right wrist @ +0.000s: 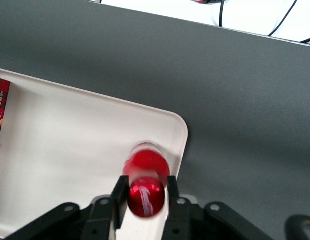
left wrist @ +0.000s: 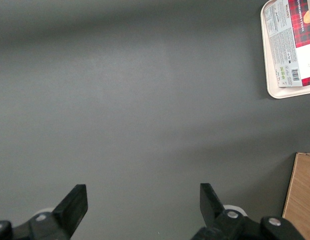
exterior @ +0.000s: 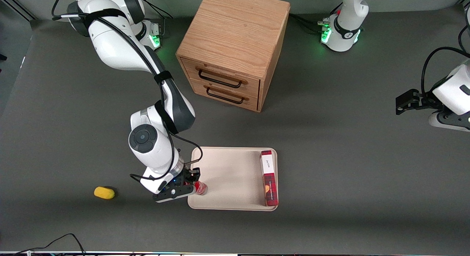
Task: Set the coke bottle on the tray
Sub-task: 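Open the right gripper to release the bottle on the tray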
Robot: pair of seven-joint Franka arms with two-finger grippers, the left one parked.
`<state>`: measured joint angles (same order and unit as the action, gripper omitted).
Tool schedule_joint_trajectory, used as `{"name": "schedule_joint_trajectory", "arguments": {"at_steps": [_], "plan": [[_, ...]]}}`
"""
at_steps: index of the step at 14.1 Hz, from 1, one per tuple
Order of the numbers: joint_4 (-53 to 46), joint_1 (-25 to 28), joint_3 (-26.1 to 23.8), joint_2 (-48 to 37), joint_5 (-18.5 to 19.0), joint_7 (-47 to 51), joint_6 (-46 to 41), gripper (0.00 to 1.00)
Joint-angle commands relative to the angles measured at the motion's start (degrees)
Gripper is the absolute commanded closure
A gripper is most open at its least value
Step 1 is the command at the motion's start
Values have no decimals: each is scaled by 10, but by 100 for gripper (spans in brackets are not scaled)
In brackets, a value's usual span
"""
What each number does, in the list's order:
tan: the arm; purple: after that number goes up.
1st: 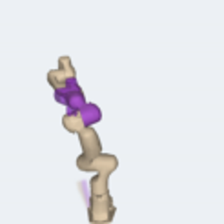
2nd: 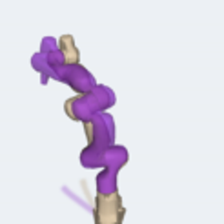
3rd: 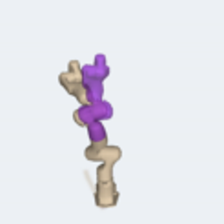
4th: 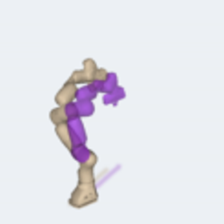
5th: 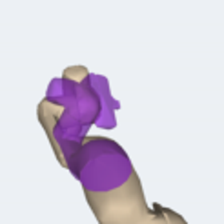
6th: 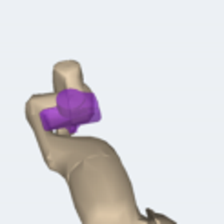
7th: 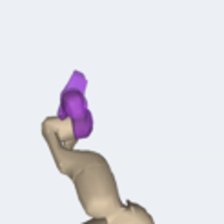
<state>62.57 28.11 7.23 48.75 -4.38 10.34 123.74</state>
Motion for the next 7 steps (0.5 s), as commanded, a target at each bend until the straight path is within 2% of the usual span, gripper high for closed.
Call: {"name": "schedule_joint_trajectory", "arguments": {"at_steps": [1, 4, 7], "plan": [[-24, -4, 6, 13, -12, 2, 1, 0], [-18, -4, 7, -15, -11, 2, -23, 0], [-17, -23, 6, -54, -14, -3, -115, 0]]}}
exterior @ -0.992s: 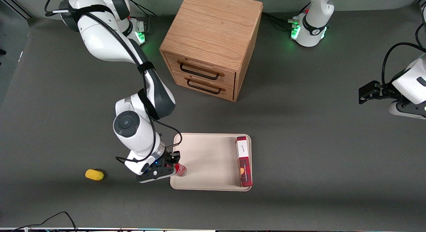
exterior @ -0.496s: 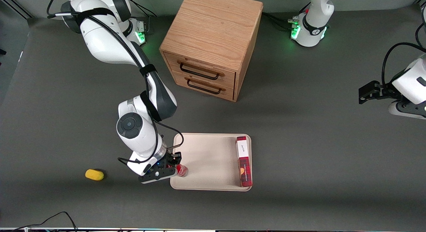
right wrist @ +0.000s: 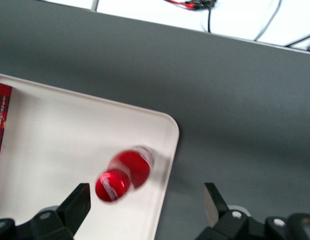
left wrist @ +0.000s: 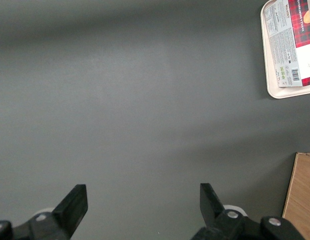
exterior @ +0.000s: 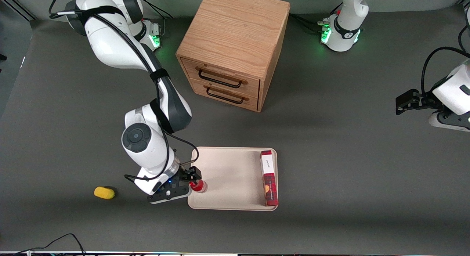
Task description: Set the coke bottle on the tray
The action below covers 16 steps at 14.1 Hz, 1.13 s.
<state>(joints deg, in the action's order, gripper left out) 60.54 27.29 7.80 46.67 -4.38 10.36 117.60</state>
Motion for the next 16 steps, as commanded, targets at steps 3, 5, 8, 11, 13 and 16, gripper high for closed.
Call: {"name": "schedule_joint_trajectory", "arguments": {"at_steps": [3, 5, 8, 11, 13, 16], "plan": [[67, -63, -7, -114, -37, -3, -149, 0], [162, -78, -8, -206, -37, -11, -166, 0], [298, -103, -7, -350, -29, -26, -170, 0], [314, -113, -5, -430, 0, -25, -235, 0], [318, -136, -7, -471, 1, -25, -269, 0], [316, -137, -7, -504, 37, -23, -292, 0]]}}
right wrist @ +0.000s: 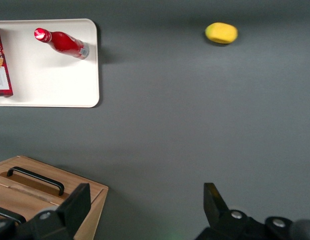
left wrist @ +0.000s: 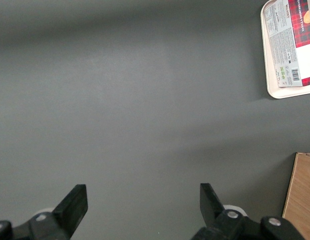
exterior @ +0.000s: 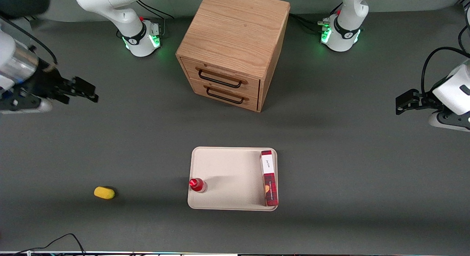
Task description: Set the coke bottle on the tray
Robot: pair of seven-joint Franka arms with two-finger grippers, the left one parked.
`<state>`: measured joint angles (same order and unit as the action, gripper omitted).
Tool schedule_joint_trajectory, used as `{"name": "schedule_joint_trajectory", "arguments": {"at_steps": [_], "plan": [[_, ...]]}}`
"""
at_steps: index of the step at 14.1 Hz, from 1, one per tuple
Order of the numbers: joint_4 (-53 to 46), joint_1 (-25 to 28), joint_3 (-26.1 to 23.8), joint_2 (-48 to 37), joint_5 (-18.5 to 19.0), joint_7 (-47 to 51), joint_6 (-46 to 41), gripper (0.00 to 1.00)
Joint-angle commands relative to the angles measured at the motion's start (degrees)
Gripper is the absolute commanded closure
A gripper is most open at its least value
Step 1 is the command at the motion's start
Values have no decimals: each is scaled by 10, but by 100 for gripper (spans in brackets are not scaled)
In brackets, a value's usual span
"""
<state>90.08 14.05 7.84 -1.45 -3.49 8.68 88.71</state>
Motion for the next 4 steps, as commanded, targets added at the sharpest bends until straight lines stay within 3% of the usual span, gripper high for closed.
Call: {"name": "schedule_joint_trajectory", "arguments": {"at_steps": [1, 4], "plan": [[17, -4, -7, -23, 36, -5, -13, 0], [9, -4, -5, -24, 39, 1, -20, 0]]}}
